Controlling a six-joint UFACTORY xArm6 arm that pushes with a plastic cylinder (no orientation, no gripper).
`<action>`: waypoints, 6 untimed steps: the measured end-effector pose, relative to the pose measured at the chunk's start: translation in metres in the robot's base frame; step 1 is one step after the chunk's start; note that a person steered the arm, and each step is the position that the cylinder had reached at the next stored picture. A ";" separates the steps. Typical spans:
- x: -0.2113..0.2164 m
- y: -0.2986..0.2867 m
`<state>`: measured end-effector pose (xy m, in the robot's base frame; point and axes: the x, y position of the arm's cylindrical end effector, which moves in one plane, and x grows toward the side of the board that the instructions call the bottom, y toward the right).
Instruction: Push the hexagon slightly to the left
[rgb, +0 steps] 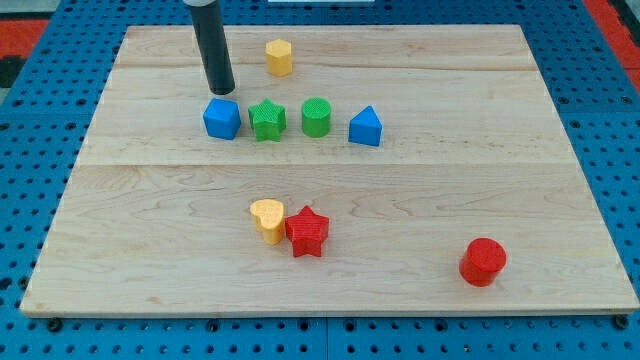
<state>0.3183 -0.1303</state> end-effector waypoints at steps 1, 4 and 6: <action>0.000 -0.001; -0.011 0.074; -0.063 0.206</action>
